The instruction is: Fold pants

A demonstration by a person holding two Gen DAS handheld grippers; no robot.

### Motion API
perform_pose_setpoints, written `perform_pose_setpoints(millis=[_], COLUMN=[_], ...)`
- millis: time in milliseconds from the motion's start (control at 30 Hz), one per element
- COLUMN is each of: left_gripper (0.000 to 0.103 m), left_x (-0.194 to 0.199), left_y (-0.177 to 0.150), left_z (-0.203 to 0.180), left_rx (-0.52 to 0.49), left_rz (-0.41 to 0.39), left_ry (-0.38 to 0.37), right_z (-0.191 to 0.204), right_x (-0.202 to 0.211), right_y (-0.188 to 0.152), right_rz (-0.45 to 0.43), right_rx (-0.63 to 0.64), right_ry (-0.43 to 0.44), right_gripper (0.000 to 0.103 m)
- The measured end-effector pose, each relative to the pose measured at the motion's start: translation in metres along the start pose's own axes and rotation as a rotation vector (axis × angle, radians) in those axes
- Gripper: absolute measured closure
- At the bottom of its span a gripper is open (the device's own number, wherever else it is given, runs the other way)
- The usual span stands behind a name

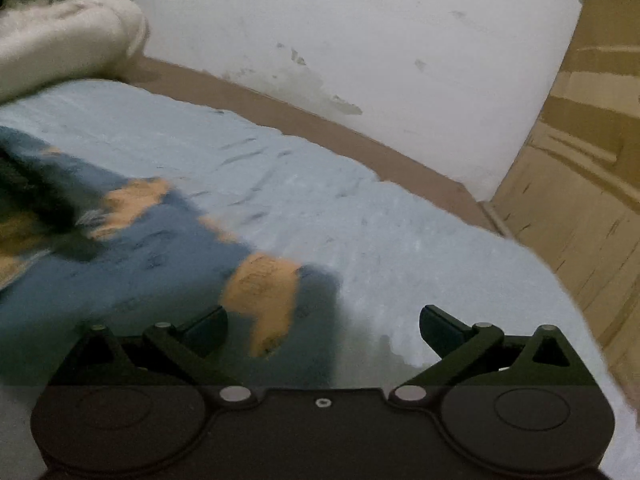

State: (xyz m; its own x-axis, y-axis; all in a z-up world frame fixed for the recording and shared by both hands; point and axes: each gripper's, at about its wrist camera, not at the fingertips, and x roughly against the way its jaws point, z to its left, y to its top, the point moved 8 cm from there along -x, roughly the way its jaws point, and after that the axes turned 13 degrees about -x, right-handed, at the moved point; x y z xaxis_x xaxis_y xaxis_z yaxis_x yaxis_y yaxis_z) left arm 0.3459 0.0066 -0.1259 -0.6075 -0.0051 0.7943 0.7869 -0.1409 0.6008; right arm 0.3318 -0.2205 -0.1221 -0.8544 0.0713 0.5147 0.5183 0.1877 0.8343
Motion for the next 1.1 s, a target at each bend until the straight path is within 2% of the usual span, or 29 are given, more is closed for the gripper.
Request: perform_pose_setpoints(millis=[133, 267, 500, 733, 833, 967, 1100], left_gripper=[0.000, 0.000, 0.001, 0.001, 0.001, 0.001, 0.001], left_x=[-0.001, 0.005, 0.030, 0.060, 0.069, 0.079, 0.094], left_y=[-0.003, -0.011, -0.038, -0.074, -0.085, -0.097, -0.107], left_z=[0.000, -0.002, -0.011, -0.015, -0.010, 0.009, 0.029], left_rx=[0.001, -0.028, -0.062, -0.015, 0.035, 0.081, 0.130], left_rz=[0.009, 0.008, -0.028, -0.119, -0.127, -0.094, -0.111], left_ry=[0.000, 0.024, 0.079, 0.111, 0.121, 0.127, 0.128], right_z=[-0.020, -0.033, -0.032, -0.033, -0.035, -0.033, -0.018], right_x=[-0.048, -0.058, 0.000, 0.048, 0.053, 0.064, 0.084], right_y=[0.016, 0.006, -0.035, -0.070, -0.077, -0.072, -0.060], right_rz=[0.034, 0.062, 0.002, -0.066, -0.080, -0.091, -0.148], right_rx=[0.044, 0.044, 0.033, 0.015, -0.011, -0.015, -0.037], right_ry=[-0.055, -0.065, -0.065, -0.098, -0.103, -0.113, -0.068], right_gripper=[0.001, 0.001, 0.001, 0.001, 0.001, 0.001, 0.001])
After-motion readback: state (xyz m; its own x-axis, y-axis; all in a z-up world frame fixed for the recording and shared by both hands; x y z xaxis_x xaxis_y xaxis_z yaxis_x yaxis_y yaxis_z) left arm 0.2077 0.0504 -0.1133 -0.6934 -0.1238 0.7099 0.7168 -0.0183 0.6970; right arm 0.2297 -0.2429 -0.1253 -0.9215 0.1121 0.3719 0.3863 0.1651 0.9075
